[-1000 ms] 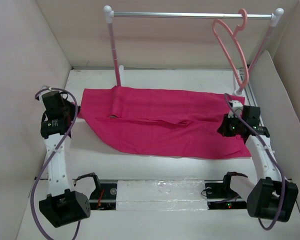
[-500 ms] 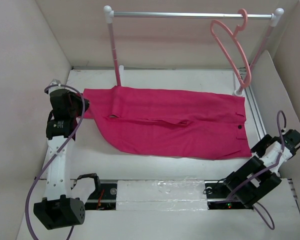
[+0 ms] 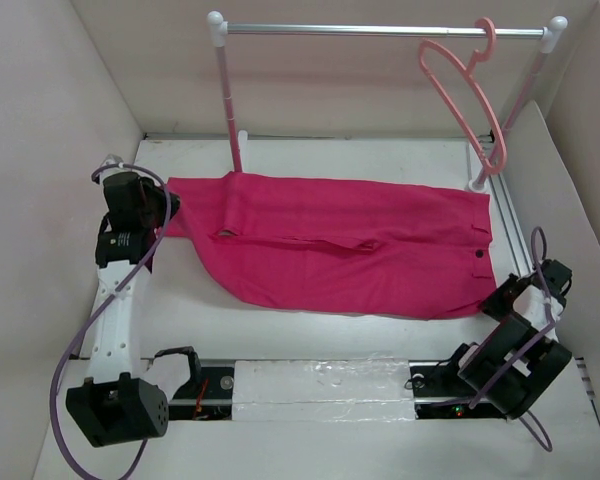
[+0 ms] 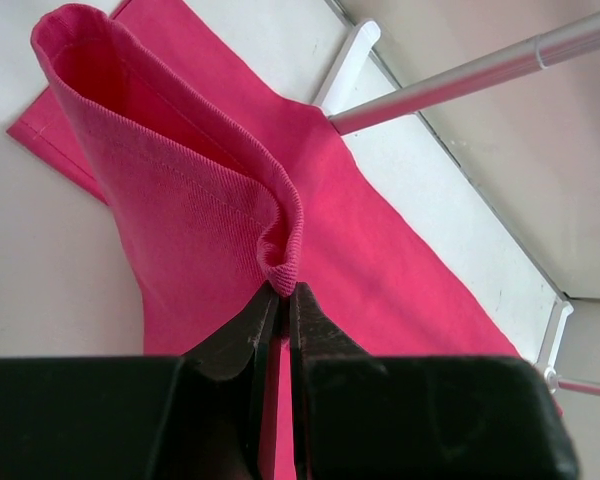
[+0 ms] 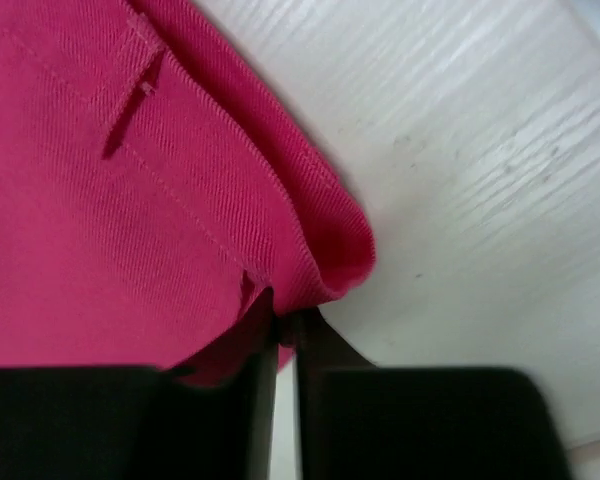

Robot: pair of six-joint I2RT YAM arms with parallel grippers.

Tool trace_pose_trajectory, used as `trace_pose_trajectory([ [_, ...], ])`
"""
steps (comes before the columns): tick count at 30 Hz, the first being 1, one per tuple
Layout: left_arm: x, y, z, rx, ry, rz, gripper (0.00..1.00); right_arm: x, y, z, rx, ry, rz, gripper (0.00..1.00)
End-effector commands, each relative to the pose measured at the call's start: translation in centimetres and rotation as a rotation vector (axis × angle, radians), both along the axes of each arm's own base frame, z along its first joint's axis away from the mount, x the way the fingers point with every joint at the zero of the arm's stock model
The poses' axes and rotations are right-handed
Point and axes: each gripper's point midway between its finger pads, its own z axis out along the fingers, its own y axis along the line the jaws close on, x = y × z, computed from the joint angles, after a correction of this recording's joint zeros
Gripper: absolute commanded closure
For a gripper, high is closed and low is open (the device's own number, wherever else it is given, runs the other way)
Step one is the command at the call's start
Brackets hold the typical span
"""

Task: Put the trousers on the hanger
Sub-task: Fold the trousers

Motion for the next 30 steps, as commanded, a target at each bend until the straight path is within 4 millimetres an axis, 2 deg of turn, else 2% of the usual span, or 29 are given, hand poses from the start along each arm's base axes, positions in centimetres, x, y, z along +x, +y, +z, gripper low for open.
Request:
trace_pose_trajectory([
  [1,0.7,-0.3,1.0,-0.007,-0.061,-0.009,1.0,1.2,0.3,-0.3,0.012,-0.032,-0.055,0.96],
  [2,0.8,0.0,1.3,0.004,-0.06,0.004,1.0,0.3,0.2,0.0,-0.018,0.013,-0.055,1.0],
  [3,0.9,0.4,1.8,0.015,-0.06,0.02,1.0,0.6,-1.9,3.5,-0.142,-0.006,-0.051,1.0],
  [4,0.7,0.4,1.5,0.013,-0.046,0.02,1.0,0.7,-2.1,4.4,-0.172,-0.039,-0.053,1.0],
  [5,0.9,1.0,2.4,0.031,-0.056,0.047,1.0,-0.6,-2.8,5.9,-0.242,0.01,-0.052,1.0],
  [6,0.9,1.7,2.7,0.06,-0.057,0.074,1.0,0.1,-4.0,10.1,-0.343,-0.037,-0.045,1.0],
  [7,0.7,2.1,2.9,0.075,-0.046,0.093,1.0,-0.5,-4.6,12.8,-0.425,-0.025,-0.057,1.0],
  [8,1.0,3.0,4.5,0.101,-0.068,0.136,1.0,-1.6,-4.6,14.3,-0.464,0.02,-0.058,1.0],
  [9,1.0,3.6,5.2,0.126,-0.069,0.16,1.0,-1.4,-4.8,16.2,-0.499,-0.011,-0.063,1.0],
  [10,0.9,4.0,5.7,0.14,-0.056,0.18,1.0,-1.3,-5.2,19.0,-0.555,-0.07,-0.089,1.0],
  [11,1.3,4.8,7.3,0.161,-0.072,0.217,1.0,-0.7,-5.0,19.9,-0.561,-0.106,-0.064,1.0],
  [13,1.1,5.7,7.9,0.188,-0.049,0.254,1.0,-0.6,-5.1,21.0,-0.569,-0.082,-0.046,1.0],
  [14,1.2,6.4,8.3,0.206,-0.042,0.287,1.0,-1.4,-5.4,20.7,-0.587,-0.019,-0.034,1.0],
  [16,1.0,7.0,7.8,0.229,-0.018,0.314,1.0,-2.0,-5.5,20.9,-0.625,0.05,-0.009,1.0],
  [17,0.7,7.5,7.1,0.244,0.0,0.339,1.0,-3.2,-6.2,21.1,-0.686,0.132,0.01,1.0],
  [19,0.6,7.8,6.4,0.255,0.012,0.353,1.0,-3.5,-6.6,21.8,-0.75,0.172,0.02,1.0],
  [20,0.4,8.1,5.5,0.263,0.03,0.366,1.0,-3.0,-6.7,22.2,-0.759,0.15,0.036,1.0],
  [23,0.5,8.7,3.7,0.278,0.07,0.398,1.0,0.6,-6.9,21.4,-0.726,0.092,0.113,1.0],
  [24,0.4,9.0,3.2,0.283,0.08,0.412,1.0,1.9,-7.3,19.9,-0.682,0.13,0.139,1.0],
  [25,0.5,9.2,2.9,0.291,0.079,0.42,1.0,2.7,-7.5,19.3,-0.659,0.14,0.144,1.0],
  [27,0.3,10.1,1.8,0.332,0.12,0.453,1.0,5.7,-8.2,18.0,-0.616,0.126,0.196,1.0],
  [30,0.0,11.2,0.6,0.389,0.17,0.495,1.0,9.1,-9.6,18.0,-0.622,0.085,0.217,1.0],
])
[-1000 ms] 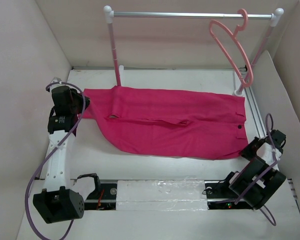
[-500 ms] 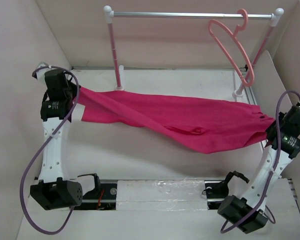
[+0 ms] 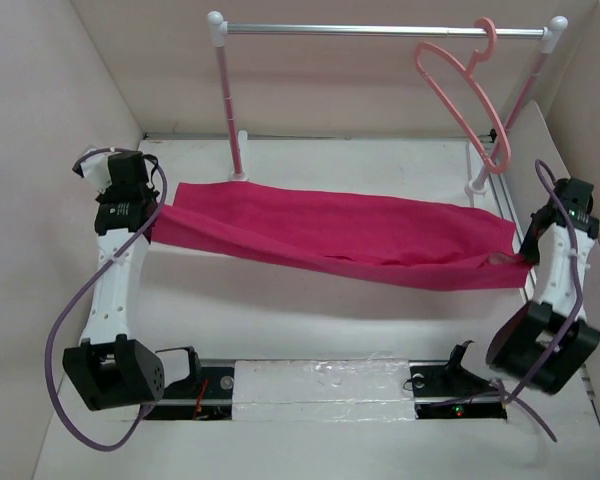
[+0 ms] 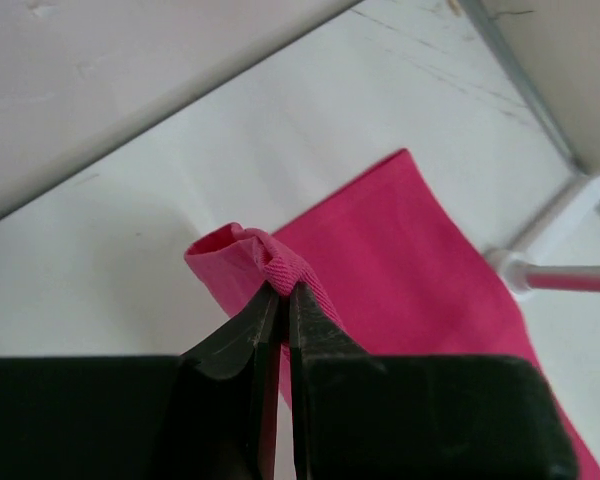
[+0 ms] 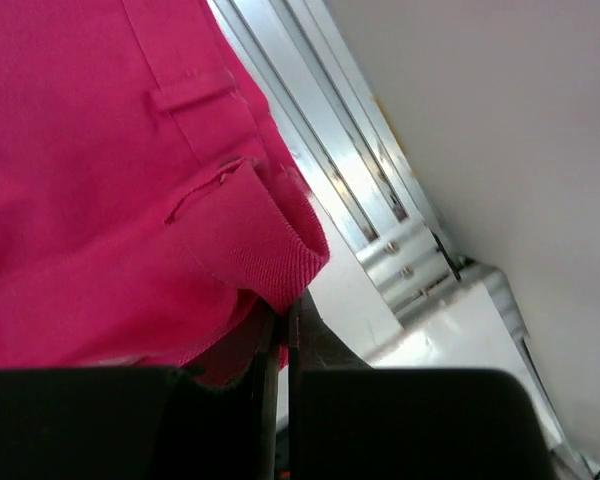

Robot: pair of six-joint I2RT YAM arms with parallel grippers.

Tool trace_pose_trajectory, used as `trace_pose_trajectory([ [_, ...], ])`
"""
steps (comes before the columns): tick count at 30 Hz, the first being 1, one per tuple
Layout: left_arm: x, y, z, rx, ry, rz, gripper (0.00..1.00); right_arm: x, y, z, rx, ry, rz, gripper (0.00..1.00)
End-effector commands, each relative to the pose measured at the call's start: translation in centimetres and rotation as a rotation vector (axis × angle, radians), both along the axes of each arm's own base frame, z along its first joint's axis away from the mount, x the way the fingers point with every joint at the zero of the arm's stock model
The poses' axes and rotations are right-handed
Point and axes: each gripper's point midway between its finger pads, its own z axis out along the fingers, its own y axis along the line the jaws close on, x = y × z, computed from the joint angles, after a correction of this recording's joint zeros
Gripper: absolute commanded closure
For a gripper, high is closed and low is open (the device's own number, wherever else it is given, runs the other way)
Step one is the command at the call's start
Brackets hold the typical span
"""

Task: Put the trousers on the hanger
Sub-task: Fold the trousers

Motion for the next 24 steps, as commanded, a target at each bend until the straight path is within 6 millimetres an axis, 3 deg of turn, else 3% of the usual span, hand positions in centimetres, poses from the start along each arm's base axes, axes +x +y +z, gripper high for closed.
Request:
trace_pose_trajectory([
  [1,-0.4,2.7,0.8,0.123,-0.002,0.106,1.0,6.1,-2.8,1.7,-0.059,-0.123,0.057,1.0],
  [7,0.2,3.8,-1.7,0.177,0.109,0.098,1.0,12.7,-5.3,-0.5,-0.002,-0.13,0.108,1.0],
  [13,4.4,3.7,-7.1,0.197,0.305,0.038,1.0,19.7,-6.6,-2.4,0.066,-0.182,0.132,1.0],
  [15,7.1,4.4,-8.9,0.231,0.387,0.056,1.0,22.1,-7.1,-2.6,0.072,-0.199,0.144,1.0],
  [16,7.0,4.4,-9.0,0.228,0.392,0.057,1.0,22.7,-7.5,-2.6,0.068,-0.206,0.145,1.0],
  [18,9.1,4.6,-9.8,0.23,0.403,0.058,1.0,24.6,-8.2,-2.7,0.065,-0.232,0.146,1.0],
  [19,11.1,4.6,-10.1,0.227,0.387,0.047,1.0,25.8,-8.7,-3.0,0.085,-0.271,0.148,1.0],
  [21,11.7,4.7,-11.2,0.222,0.406,0.046,1.0,26.5,-9.1,-3.6,0.083,-0.278,0.144,1.0],
  [23,13.1,4.7,-10.6,0.22,0.387,0.039,1.0,27.3,-8.6,-4.2,0.142,-0.311,0.18,1.0],
  [24,13.4,4.6,-11.8,0.215,0.415,0.029,1.0,27.6,-8.4,-4.9,0.155,-0.319,0.188,0.94],
])
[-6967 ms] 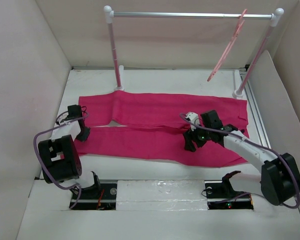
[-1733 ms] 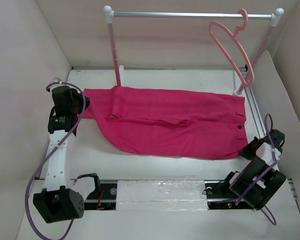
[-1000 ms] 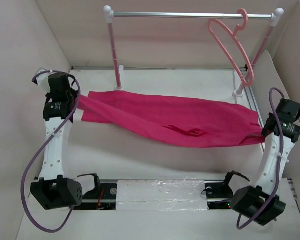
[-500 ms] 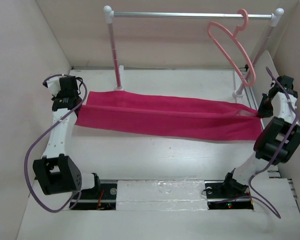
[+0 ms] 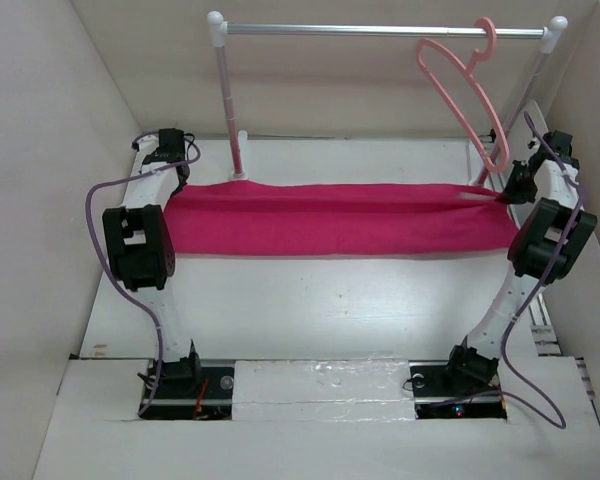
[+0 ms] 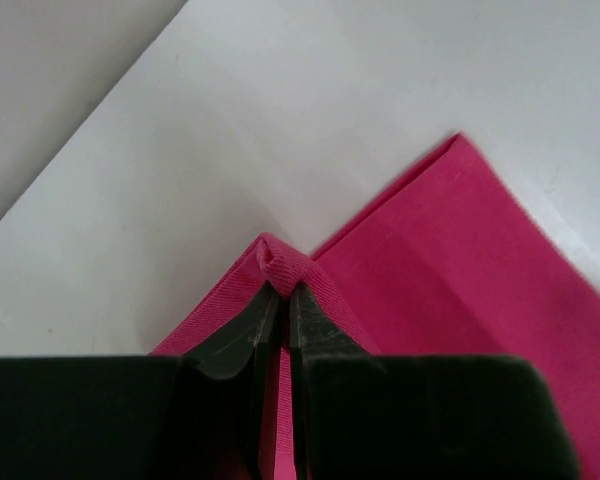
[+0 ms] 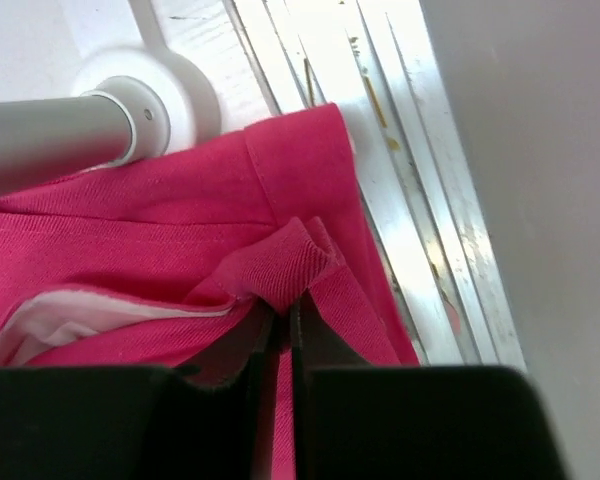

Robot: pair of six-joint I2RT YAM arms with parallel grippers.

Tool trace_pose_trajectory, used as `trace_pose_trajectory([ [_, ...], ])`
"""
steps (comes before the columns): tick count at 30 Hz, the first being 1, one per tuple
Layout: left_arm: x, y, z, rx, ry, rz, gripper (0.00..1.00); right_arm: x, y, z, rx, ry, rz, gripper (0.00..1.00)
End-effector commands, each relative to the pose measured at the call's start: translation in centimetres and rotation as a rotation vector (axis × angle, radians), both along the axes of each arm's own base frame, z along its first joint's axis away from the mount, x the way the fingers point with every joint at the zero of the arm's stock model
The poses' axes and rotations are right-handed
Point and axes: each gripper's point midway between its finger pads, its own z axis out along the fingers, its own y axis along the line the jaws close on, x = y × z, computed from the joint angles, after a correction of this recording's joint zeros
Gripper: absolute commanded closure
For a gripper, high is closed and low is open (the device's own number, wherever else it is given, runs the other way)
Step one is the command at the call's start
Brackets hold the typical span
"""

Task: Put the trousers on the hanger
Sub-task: Fold the trousers

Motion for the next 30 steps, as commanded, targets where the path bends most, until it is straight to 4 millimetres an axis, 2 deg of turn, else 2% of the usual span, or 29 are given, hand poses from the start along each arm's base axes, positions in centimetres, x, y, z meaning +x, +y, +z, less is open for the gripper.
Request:
trace_pose_trajectory([
  [1,1.9,3.3,4.2,0.102,-0.08,0.065,1.0,3.6,-3.9,3.4,-0.072,-0.208,-0.039,0.88],
  [2,2.1,3.2,3.9,0.099,-0.073,0.061,1.0,3.3,-4.1,3.1,-0.063,-0.209,-0.045,0.78],
  [3,2.1,3.0,3.0,0.091,-0.045,0.044,0.85,3.3,-3.8,3.4,-0.057,-0.226,-0.035,0.56],
  [4,2.5,2.8,3.3,0.077,-0.051,0.03,0.74,3.1,-3.5,3.6,-0.033,-0.243,-0.023,0.47],
  [6,2.3,2.7,3.4,0.076,-0.044,0.028,0.5,3.0,-3.1,4.6,-0.035,-0.274,-0.014,0.32],
  [7,2.2,2.5,4.0,0.068,-0.063,0.019,0.29,2.4,-2.1,5.7,-0.018,-0.301,0.001,0.29],
  [8,2.0,2.4,4.4,0.062,-0.073,0.012,0.21,2.0,-1.6,6.4,-0.013,-0.318,0.006,0.28],
  [9,1.8,2.2,6.0,0.059,-0.111,0.009,0.12,1.9,-1.3,7.2,-0.022,-0.349,0.013,0.25],
  [11,0.7,1.8,6.4,0.042,-0.121,0.005,0.1,0.0,0.7,8.8,0.01,-0.4,0.013,0.23],
  [12,-0.1,1.6,8.7,0.04,-0.177,0.005,0.1,-0.3,1.2,9.5,0.006,-0.433,0.019,0.23],
  [13,-1.5,1.0,7.4,0.007,-0.16,-0.004,0.1,-0.5,2.7,10.0,0.02,-0.456,0.042,0.23],
  [14,-2.6,0.3,7.0,-0.021,-0.16,-0.024,0.1,-2.4,4.4,10.1,0.021,-0.458,0.056,0.24],
  [15,-3.2,-0.7,9.5,-0.051,-0.263,-0.06,0.11,-3.1,5.3,10.3,0.008,-0.467,0.063,0.24],
  [16,-5.5,-2.4,6.1,-0.135,-0.214,-0.101,0.12,-3.8,6.5,10.2,0.004,-0.474,0.07,0.25],
  [17,-6.5,-3.5,5.2,-0.188,-0.226,-0.114,0.12,-5.8,9.1,9.1,0.02,-0.464,0.095,0.26],
  [18,-6.6,-4.5,6.9,-0.222,-0.325,-0.159,0.14,-6.3,10.1,8.8,0.018,-0.484,0.106,0.29],
  [19,-8.1,-6.5,4.0,-0.314,-0.289,-0.205,0.16,-7.0,11.3,8.2,0.039,-0.496,0.117,0.32],
  [20,-8.3,-7.2,3.6,-0.353,-0.301,-0.215,0.18,-8.0,12.3,7.0,0.06,-0.478,0.128,0.34],
  [21,-8.6,-8.2,3.0,-0.405,-0.286,-0.237,0.2,-10.1,13.2,5.2,0.079,-0.442,0.124,0.44],
  [23,-8.8,-9.6,1.6,-0.481,-0.245,-0.264,0.21,-11.5,15.3,3.6,0.133,-0.427,0.147,0.46],
  [24,-9.1,-10.3,0.3,-0.524,-0.205,-0.26,0.21,-12.5,17.0,2.5,0.151,-0.419,0.182,0.39],
  [26,-10.0,-11.6,-0.8,-0.597,-0.17,-0.282,0.21,-12.8,19.9,1.6,0.194,-0.416,0.247,0.27],
  [27,-10.4,-11.8,-1.1,-0.61,-0.165,-0.277,0.2,-13.2,22.1,0.8,0.216,-0.381,0.303,0.25],
  [28,-11.3,-11.7,-1.9,-0.607,-0.147,-0.258,0.2,-13.6,23.0,-0.5,0.237,-0.345,0.306,0.23],
  [29,-11.9,-11.5,-2.4,-0.598,-0.137,-0.239,0.19,-13.6,23.9,-1.2,0.26,-0.335,0.318,0.22],
  [30,-12.3,-10.3,-2.5,-0.572,-0.147,-0.196,0.18,-13.0,25.1,-1.1,0.294,-0.365,0.33,0.22],
])
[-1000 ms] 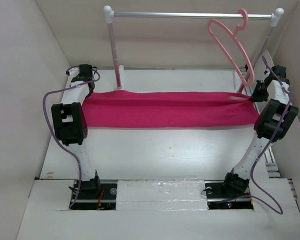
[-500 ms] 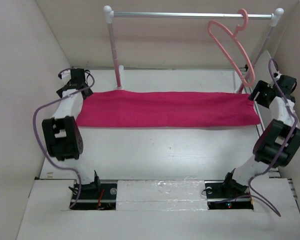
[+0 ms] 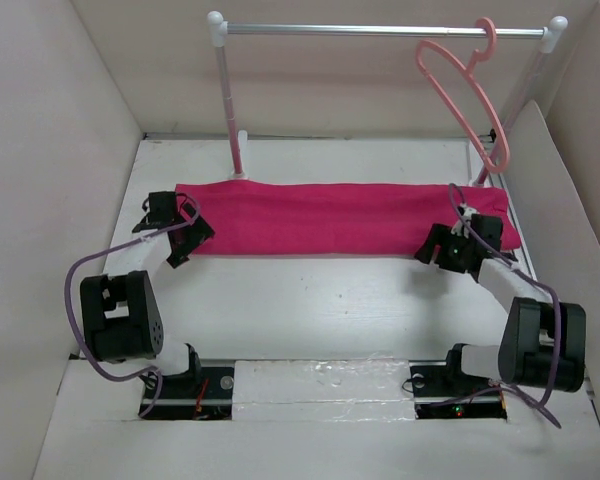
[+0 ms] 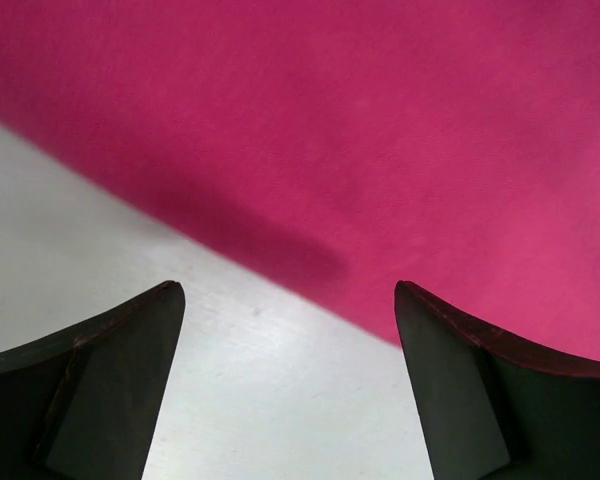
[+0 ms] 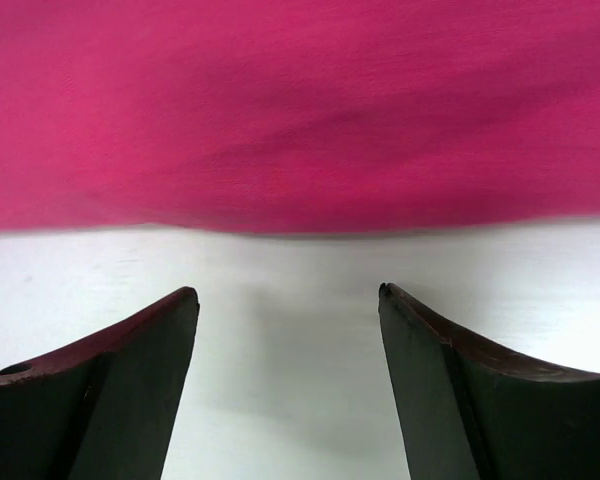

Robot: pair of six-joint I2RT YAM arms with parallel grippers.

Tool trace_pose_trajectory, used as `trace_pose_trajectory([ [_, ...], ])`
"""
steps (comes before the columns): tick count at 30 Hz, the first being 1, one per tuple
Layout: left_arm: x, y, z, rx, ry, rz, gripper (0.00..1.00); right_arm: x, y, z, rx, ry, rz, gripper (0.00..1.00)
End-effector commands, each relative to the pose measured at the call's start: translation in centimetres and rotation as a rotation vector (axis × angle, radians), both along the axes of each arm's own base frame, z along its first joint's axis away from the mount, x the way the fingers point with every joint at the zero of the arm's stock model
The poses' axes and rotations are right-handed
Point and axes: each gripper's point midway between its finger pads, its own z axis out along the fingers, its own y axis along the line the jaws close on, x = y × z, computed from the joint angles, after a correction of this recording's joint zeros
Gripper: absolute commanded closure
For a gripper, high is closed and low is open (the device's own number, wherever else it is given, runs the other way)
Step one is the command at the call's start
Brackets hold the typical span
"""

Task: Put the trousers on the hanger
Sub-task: Fold the trousers

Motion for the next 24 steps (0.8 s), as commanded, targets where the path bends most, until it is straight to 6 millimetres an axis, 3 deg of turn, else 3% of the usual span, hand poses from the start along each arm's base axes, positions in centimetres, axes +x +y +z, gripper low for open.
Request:
trace_pose_trajectory([
  [1,-1.8,0.6,-0.3,-0.049,-0.008,0.07,0.17,1.9,3.4,0.0,0.092,-0.081,0.057,0.22],
  [4,-1.9,3.3,-0.7,-0.015,-0.019,0.161,0.15,3.4,4.4,0.3,0.139,-0.137,0.059,0.22],
  [6,-1.6,3.9,-0.3,-0.007,-0.02,0.183,0.17,3.6,4.6,-0.1,0.138,-0.133,0.062,0.23],
  [7,0.2,4.2,2.5,-0.003,-0.095,0.187,0.22,3.7,5.0,-0.1,0.128,-0.126,0.086,0.25],
  [8,0.3,4.2,2.6,-0.002,-0.1,0.187,0.22,4.0,5.0,0.3,0.127,-0.137,0.087,0.25],
  [11,2.9,5.6,8.0,0.052,-0.272,0.245,0.36,3.7,5.5,0.4,0.094,-0.122,0.125,0.29],
  [12,3.5,6.3,8.7,0.072,-0.296,0.269,0.51,3.6,5.5,0.6,0.086,-0.123,0.132,0.36],
  [13,4.8,6.3,8.6,0.071,-0.296,0.273,0.58,3.5,5.8,0.8,0.072,-0.123,0.155,0.48],
  [14,5.4,6.5,9.9,0.077,-0.321,0.277,0.64,3.5,5.8,0.7,0.064,-0.126,0.162,0.48],
  [15,6.2,6.8,7.8,0.076,-0.255,0.285,0.76,3.3,6.2,0.8,0.058,-0.118,0.185,0.67],
  [16,8.0,7.5,8.9,0.094,-0.265,0.298,0.84,3.5,6.5,1.1,0.034,-0.133,0.217,0.74],
  [17,8.4,7.7,8.0,0.098,-0.212,0.299,0.88,2.9,6.4,0.5,0.028,-0.098,0.226,0.77],
  [18,9.2,8.0,4.7,0.109,-0.117,0.282,0.88,2.5,6.8,0.4,0.022,-0.085,0.248,0.84],
  [19,11.4,8.1,6.1,0.121,-0.142,0.27,0.87,2.5,7.3,0.7,0.019,-0.094,0.276,0.86],
  [20,11.5,7.9,5.1,0.14,-0.086,0.254,0.85,2.4,7.8,0.9,0.015,-0.103,0.3,0.86],
  [21,12.0,8.4,2.4,0.163,-0.013,0.253,0.81,2.1,8.7,1.0,0.006,-0.102,0.341,0.86],
  [23,13.5,8.7,2.5,0.172,-0.011,0.232,0.73,2.3,9.7,1.9,-0.02,-0.123,0.389,0.81],
  [24,13.7,8.5,0.8,0.165,0.024,0.218,0.63,2.0,10.1,1.8,-0.034,-0.104,0.414,0.63],
])
